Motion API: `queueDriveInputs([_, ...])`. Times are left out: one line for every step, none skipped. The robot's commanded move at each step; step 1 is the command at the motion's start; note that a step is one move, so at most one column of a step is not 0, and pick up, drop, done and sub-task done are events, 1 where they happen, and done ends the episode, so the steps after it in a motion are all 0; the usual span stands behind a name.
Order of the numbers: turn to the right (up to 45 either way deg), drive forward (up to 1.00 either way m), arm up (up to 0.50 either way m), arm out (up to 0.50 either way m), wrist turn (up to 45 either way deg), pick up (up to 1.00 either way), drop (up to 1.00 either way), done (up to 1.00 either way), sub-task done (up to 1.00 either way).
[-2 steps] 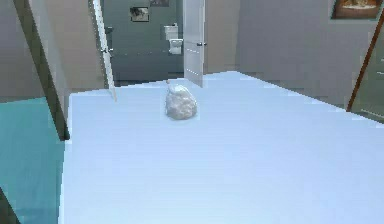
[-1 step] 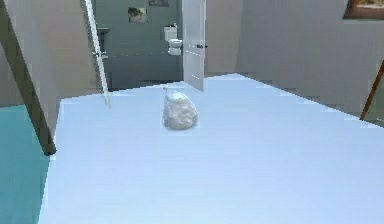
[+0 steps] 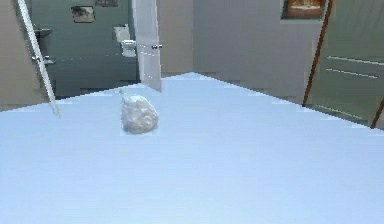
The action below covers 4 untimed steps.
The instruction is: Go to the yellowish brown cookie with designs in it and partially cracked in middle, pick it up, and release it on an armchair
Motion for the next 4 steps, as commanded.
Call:
queueDriveInputs([0.0,1.0,0.0,0.0,0.0,0.0,0.0,0.0,0.0])
queueDriveInputs([0.0,1.0,0.0,0.0,0.0,0.0,0.0,0.0,0.0])
queueDriveInputs([0.0,0.65,0.0,0.0,0.0,0.0,0.0,0.0,0.0])
queueDriveInputs([-30.0,0.0,0.0,0.0,0.0,0.0,0.0,0.0,0.0])
